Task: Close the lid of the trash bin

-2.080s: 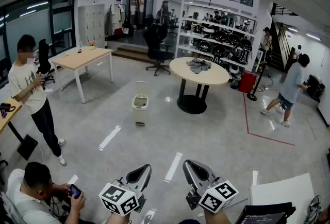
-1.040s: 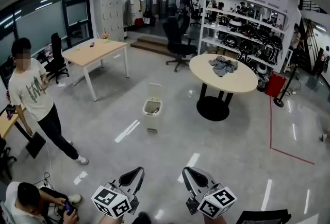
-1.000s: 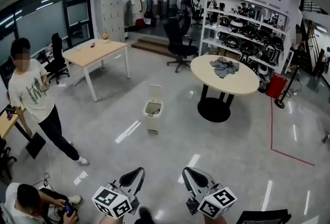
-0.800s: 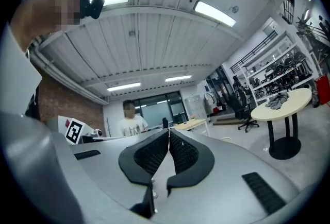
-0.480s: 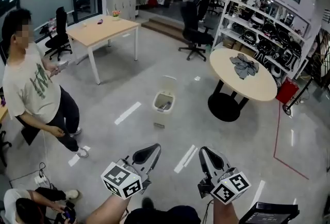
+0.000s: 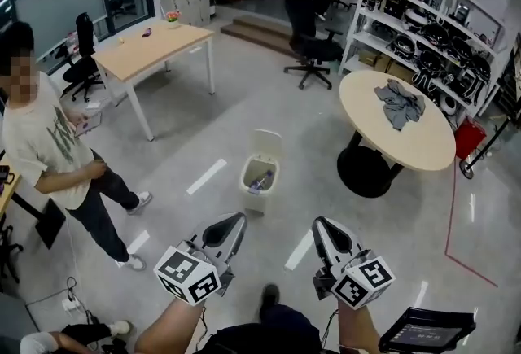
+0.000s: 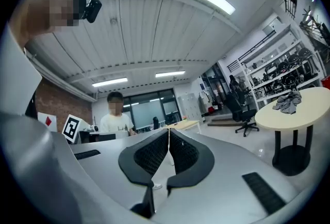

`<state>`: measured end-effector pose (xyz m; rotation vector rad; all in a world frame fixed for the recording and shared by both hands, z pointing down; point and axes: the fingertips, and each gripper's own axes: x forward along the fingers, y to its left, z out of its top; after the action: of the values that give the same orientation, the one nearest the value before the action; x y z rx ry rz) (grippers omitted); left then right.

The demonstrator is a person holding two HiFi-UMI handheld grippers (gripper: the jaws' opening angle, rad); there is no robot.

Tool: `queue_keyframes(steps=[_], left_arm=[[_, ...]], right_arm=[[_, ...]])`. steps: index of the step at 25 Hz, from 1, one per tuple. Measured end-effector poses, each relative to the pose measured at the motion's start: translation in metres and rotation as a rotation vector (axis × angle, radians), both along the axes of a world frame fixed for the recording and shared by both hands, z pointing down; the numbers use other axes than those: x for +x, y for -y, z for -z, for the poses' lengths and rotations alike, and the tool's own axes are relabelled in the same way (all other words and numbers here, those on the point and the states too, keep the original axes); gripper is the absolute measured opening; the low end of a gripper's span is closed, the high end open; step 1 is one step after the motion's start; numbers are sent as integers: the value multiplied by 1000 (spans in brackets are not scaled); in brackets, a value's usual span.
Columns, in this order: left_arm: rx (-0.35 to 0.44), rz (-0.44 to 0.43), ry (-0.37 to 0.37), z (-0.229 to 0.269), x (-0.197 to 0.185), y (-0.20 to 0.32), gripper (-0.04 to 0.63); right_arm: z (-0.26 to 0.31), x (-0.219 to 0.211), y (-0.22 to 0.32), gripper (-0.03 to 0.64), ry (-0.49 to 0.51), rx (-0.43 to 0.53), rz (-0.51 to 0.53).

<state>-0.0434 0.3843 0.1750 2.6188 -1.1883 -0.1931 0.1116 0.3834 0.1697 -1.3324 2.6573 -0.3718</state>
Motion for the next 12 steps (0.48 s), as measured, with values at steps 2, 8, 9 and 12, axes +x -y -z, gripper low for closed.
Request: queue_keyframes(steps=[2,8,9,12], left_arm=[[-7,15,7,1,4,36,0],[-6,73,25,8,4,132,2],[-16,77,28,7,3,146,2],[-28,82,32,2,-4,192,2]], right_arm=[[-1,5,40,11,3,-6,18],[1,13,149,11,-9,-3,55],[0,12,165,11,-4,-10,60],[-9,5,215,11,-10,-27,63]])
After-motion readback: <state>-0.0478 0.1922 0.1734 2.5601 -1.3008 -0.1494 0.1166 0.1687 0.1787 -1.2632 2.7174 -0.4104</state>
